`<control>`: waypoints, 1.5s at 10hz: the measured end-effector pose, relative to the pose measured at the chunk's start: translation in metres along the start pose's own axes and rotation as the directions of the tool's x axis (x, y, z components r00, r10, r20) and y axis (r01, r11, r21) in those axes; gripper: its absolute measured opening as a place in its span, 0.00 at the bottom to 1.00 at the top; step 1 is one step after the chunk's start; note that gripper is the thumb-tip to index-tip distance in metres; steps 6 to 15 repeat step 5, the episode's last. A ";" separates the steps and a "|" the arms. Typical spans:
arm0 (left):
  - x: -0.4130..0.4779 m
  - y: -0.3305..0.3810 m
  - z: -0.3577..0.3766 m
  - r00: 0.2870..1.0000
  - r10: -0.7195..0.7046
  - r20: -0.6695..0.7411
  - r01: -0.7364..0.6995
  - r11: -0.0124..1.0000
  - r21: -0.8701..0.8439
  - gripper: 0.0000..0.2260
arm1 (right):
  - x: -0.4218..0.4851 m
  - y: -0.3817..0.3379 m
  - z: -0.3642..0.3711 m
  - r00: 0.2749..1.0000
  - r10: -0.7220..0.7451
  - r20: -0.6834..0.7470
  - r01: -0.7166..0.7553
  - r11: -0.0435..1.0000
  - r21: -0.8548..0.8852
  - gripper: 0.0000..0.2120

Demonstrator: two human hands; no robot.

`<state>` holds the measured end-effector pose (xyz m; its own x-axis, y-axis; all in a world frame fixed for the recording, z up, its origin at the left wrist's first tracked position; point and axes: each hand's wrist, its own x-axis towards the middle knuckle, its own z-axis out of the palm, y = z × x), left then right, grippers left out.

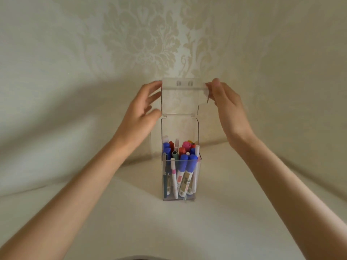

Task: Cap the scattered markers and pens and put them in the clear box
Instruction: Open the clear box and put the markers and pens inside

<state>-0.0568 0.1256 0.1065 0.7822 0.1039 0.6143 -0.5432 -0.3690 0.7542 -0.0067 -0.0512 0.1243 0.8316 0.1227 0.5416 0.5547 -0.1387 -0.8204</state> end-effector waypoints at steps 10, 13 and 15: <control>-0.103 -0.044 0.028 1.000 0.024 0.019 -0.026 0.991 0.132 0.31 | -0.104 0.063 0.008 0.996 -0.088 0.015 0.088 0.996 -0.027 0.17; -0.103 -0.044 0.028 1.000 0.024 0.019 -0.026 0.991 0.132 0.31 | -0.104 0.063 0.008 0.996 -0.088 0.015 0.088 0.996 -0.027 0.17; -0.103 -0.044 0.028 1.000 0.024 0.019 -0.026 0.991 0.132 0.31 | -0.104 0.063 0.008 0.996 -0.088 0.015 0.088 0.996 -0.027 0.17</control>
